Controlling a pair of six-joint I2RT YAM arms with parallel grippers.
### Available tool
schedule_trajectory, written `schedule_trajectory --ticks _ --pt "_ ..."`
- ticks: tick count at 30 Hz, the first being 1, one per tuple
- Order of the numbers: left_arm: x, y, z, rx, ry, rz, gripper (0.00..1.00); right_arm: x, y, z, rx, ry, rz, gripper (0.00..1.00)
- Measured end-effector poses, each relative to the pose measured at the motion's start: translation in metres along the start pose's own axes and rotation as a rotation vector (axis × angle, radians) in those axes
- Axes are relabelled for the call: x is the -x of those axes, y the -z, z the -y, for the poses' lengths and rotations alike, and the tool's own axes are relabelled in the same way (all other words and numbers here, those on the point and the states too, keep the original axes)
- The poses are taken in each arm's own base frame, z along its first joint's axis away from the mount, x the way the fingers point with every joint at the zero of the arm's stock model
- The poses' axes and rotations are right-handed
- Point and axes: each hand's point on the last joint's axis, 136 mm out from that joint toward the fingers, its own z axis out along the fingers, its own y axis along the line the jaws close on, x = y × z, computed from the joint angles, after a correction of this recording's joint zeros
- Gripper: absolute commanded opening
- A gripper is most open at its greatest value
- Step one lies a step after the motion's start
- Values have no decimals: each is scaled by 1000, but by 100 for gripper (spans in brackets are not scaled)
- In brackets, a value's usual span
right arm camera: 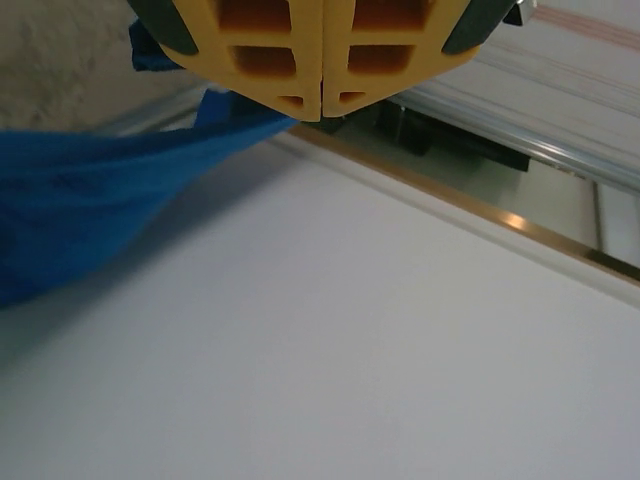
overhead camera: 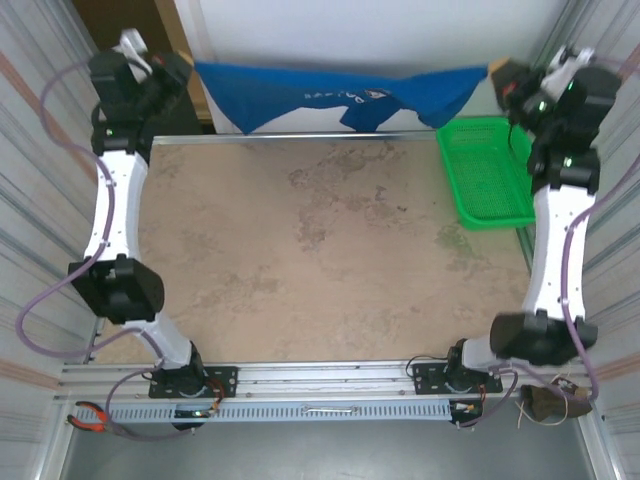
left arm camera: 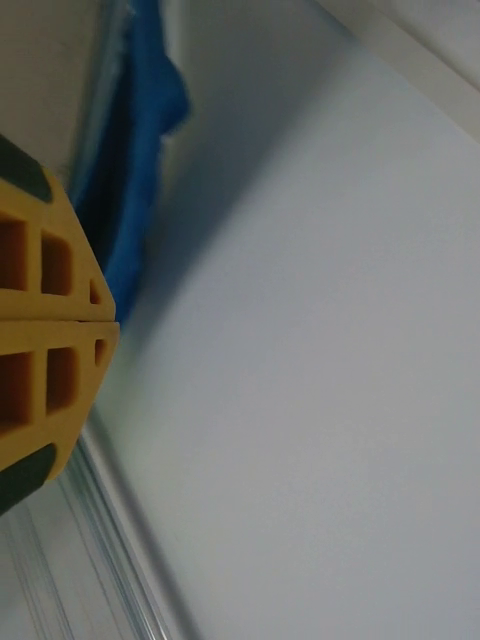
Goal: Fold the inside-out t-shirt
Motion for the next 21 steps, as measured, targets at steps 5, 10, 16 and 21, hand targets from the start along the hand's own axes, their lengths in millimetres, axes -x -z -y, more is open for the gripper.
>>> schedule_trajectory --ticks 5,10,16,21 --pt "-104 25 -99 172 82 -183 0 -117 50 96 -180 -51 -123 0" --pt "-188 74 -149 289 99 -327 0 -221 107 158 -301 -52 -252 0" --pt "-267 139 -185 404 111 -417 0 -295 163 232 -484 -70 -335 0" --pt "-309 181 -226 563 154 -461 0 -304 194 260 -588 -99 -303 0"
